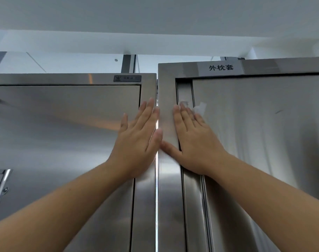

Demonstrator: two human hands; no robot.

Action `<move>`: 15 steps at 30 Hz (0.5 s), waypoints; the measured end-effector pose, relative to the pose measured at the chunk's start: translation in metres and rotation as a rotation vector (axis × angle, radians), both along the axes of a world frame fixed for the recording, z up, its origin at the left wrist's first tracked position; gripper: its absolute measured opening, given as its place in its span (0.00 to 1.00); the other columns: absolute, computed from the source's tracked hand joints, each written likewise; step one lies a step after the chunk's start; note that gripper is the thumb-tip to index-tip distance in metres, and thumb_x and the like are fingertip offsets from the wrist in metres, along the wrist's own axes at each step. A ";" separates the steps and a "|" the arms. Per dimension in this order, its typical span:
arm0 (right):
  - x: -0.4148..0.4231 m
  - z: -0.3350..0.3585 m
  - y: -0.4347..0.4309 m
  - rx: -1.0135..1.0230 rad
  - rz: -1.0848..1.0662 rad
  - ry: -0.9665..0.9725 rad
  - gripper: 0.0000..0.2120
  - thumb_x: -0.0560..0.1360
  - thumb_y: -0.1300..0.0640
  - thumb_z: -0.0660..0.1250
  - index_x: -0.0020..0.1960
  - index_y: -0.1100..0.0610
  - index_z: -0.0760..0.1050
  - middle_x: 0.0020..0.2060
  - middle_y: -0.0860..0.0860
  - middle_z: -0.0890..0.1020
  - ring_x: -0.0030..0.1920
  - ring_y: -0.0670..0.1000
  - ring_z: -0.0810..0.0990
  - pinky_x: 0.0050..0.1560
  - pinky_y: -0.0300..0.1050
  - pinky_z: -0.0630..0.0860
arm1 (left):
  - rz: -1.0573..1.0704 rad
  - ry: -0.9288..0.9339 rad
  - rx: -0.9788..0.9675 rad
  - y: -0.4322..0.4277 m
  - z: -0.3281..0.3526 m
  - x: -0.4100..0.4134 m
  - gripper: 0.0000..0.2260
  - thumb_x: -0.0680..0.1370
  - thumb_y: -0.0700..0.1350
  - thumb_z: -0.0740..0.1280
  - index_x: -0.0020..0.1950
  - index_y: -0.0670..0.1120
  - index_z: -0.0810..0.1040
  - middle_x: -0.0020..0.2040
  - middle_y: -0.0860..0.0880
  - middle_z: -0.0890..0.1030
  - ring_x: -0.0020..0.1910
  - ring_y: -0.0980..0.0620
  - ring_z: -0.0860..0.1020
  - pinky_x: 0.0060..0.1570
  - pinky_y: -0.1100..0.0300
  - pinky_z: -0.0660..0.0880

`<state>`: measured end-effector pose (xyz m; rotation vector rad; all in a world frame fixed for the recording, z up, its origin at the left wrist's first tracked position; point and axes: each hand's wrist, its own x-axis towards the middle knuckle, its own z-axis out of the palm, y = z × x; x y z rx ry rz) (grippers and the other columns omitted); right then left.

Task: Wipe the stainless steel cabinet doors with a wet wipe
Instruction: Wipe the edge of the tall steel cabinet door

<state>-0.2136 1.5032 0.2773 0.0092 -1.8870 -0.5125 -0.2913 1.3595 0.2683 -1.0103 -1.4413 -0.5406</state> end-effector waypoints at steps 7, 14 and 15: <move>-0.003 0.006 -0.002 -0.025 0.094 0.025 0.44 0.65 0.36 0.28 0.75 0.59 0.32 0.75 0.57 0.37 0.75 0.50 0.34 0.70 0.41 0.29 | 0.116 -0.020 -0.076 0.014 0.014 -0.002 0.33 0.69 0.63 0.31 0.72 0.53 0.34 0.71 0.60 0.33 0.70 0.67 0.32 0.63 0.68 0.27; -0.017 -0.045 0.007 0.066 0.192 0.236 0.40 0.77 0.36 0.46 0.72 0.69 0.60 0.71 0.64 0.63 0.72 0.60 0.61 0.70 0.54 0.55 | 0.101 -0.012 -0.136 0.015 0.001 0.002 0.31 0.69 0.62 0.30 0.71 0.53 0.34 0.72 0.60 0.32 0.69 0.68 0.29 0.68 0.64 0.29; -0.016 -0.048 0.007 0.067 0.184 0.220 0.40 0.77 0.36 0.48 0.72 0.69 0.61 0.70 0.64 0.64 0.72 0.60 0.62 0.72 0.55 0.57 | 0.100 -0.027 -0.146 0.015 0.000 0.004 0.32 0.69 0.62 0.30 0.71 0.53 0.34 0.73 0.59 0.32 0.69 0.67 0.30 0.68 0.64 0.29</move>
